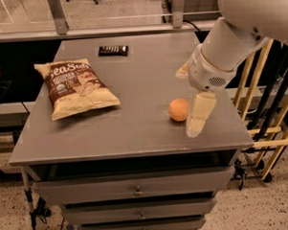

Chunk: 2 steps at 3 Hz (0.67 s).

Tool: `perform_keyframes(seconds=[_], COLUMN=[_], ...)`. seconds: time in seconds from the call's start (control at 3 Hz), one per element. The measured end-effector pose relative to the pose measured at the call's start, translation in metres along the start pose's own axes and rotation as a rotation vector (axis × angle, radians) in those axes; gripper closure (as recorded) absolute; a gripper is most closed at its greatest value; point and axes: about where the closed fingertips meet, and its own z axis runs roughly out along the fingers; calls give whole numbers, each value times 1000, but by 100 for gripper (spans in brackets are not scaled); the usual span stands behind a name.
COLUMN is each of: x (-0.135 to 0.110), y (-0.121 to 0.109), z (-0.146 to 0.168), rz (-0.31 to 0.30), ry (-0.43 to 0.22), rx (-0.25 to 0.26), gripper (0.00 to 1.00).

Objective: Pick orange

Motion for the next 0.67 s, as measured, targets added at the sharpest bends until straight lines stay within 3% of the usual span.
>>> perform_keyframes(seconds=[0.67], x=[-6], y=[-3], z=[18], rz=[-58], ry=[25], rx=[-17], gripper=[0])
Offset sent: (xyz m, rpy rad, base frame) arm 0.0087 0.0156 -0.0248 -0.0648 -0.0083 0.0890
